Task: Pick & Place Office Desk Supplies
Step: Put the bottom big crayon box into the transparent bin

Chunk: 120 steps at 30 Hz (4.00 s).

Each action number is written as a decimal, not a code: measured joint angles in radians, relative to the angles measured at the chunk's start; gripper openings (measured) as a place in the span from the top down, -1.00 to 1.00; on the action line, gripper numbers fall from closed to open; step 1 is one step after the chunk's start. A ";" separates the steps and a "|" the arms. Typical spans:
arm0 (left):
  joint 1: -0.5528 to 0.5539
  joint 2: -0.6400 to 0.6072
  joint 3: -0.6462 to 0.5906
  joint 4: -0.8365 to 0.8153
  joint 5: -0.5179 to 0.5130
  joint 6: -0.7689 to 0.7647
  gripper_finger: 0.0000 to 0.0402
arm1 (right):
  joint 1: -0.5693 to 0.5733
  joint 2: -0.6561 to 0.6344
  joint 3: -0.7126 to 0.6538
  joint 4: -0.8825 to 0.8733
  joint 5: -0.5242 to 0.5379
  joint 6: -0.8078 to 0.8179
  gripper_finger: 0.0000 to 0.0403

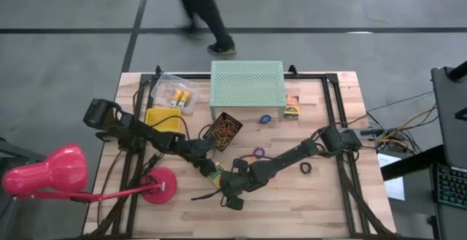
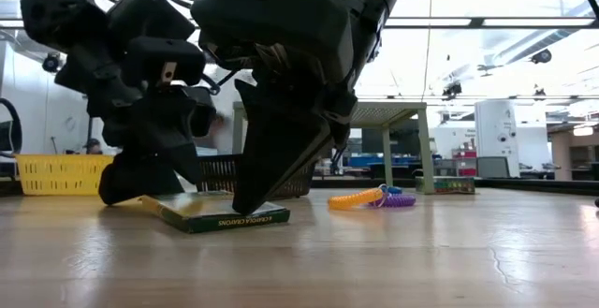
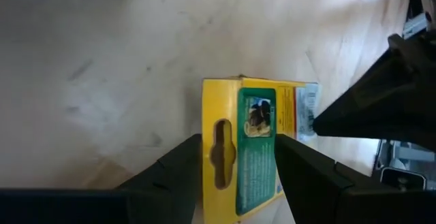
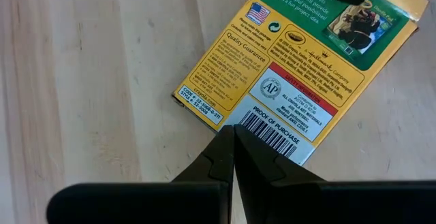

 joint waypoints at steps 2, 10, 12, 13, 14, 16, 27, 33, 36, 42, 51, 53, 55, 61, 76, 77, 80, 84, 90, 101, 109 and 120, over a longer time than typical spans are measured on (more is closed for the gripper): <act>-0.005 0.001 0.006 -0.001 0.008 0.000 0.05 | 0.000 0.000 0.000 0.000 0.000 0.000 0.96; -0.025 0.001 0.005 0.009 0.015 -0.008 0.05 | 0.000 0.000 -0.002 0.004 0.000 0.000 0.96; -0.025 0.001 0.004 0.012 0.016 -0.008 0.05 | 0.000 0.000 -0.002 0.005 0.000 0.000 0.96; -0.025 0.001 0.004 0.014 0.018 -0.008 0.05 | 0.000 0.000 -0.002 0.007 0.000 0.000 0.96; -0.025 0.001 0.004 0.017 0.018 -0.008 0.05 | 0.000 0.000 -0.002 0.008 0.000 0.000 0.96; -0.025 0.001 0.004 0.023 0.018 -0.009 0.05 | 0.000 0.000 -0.002 0.008 0.000 0.000 0.96; -0.025 0.000 0.004 0.051 0.014 -0.009 0.09 | 0.000 0.000 -0.002 0.011 0.000 0.000 0.96; -0.025 0.000 0.004 0.038 0.011 -0.009 0.31 | 0.000 0.000 -0.002 0.015 0.000 0.000 0.96; -0.026 0.000 0.005 0.040 0.011 -0.011 0.44 | 0.000 0.000 -0.002 0.016 0.001 0.000 0.96; -0.026 0.000 0.005 0.042 0.012 -0.011 0.58 | 0.000 0.000 -0.002 0.017 0.001 0.000 0.96; -0.026 0.000 0.005 0.041 0.012 -0.010 0.62 | 0.000 -0.003 0.004 0.015 0.001 -0.002 0.96; -0.026 0.000 0.005 0.041 0.011 -0.010 0.62 | 0.003 -0.008 0.007 0.012 0.005 -0.014 0.96; -0.026 0.000 0.005 0.041 0.011 -0.009 0.62 | 0.010 -0.014 0.010 0.006 0.032 -0.020 0.96; -0.025 -0.001 0.005 0.040 0.011 -0.003 0.62 | 0.036 -0.063 0.010 -0.028 0.102 -0.026 0.96; -0.024 -0.121 0.004 -0.030 0.015 0.049 0.63 | 0.086 -0.141 0.010 -0.329 0.344 0.208 0.96; -0.024 -0.141 0.004 -0.047 0.015 0.051 0.63 | 0.086 -0.141 0.010 -0.348 0.352 0.222 0.96; -0.024 -0.207 0.004 -0.094 0.015 0.079 0.63 | 0.087 -0.143 0.010 -0.403 0.369 0.265 0.96; -0.025 -0.298 0.004 -0.142 0.003 0.098 0.63 | 0.086 -0.143 0.010 -0.465 0.370 0.321 0.96; -0.025 -0.407 0.004 -0.223 -0.015 0.120 0.62 | 0.087 -0.143 0.008 -0.481 0.389 0.335 0.96; -0.025 -0.609 0.004 -0.331 -0.086 0.176 0.62 | 0.087 -0.144 0.002 -0.556 0.391 0.410 0.96; -0.025 -0.828 0.041 -0.644 -0.345 0.154 0.62 | 0.086 -0.144 -0.032 -0.566 0.391 0.431 0.96; -0.025 -0.977 0.208 -0.985 -0.855 0.112 0.62 | 0.078 -0.145 -0.072 -0.566 0.392 0.472 0.96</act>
